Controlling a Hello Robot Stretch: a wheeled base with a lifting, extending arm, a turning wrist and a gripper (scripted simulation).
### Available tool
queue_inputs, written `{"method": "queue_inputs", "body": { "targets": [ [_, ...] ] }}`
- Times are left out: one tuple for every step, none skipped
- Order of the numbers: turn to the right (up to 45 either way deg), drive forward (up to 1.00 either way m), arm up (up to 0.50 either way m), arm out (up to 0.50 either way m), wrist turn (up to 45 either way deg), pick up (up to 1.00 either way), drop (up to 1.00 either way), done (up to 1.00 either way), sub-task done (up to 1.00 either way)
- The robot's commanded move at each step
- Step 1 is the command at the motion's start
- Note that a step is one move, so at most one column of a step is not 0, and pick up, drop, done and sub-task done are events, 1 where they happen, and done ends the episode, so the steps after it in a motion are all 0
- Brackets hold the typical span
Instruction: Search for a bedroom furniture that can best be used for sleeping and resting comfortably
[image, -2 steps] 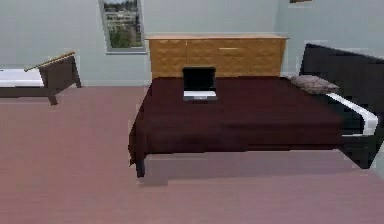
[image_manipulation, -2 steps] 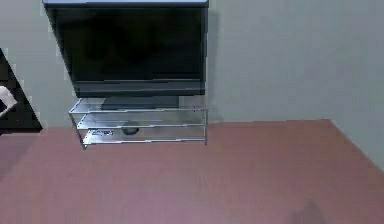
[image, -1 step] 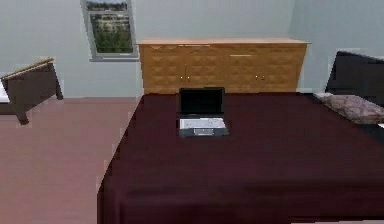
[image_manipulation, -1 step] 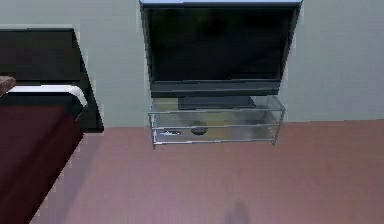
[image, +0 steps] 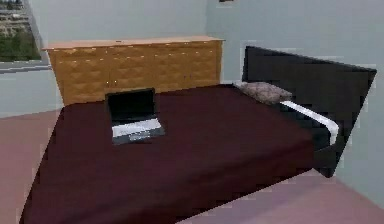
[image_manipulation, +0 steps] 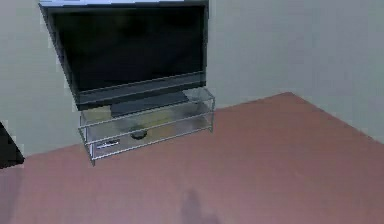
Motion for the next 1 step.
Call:
{"method": "queue_inputs", "body": {
  "targets": [
    [0.0, 0.00, 0.00, 0.00, 0.0, 0.00, 0.00, 1.00, 0.00]
  ]
}}
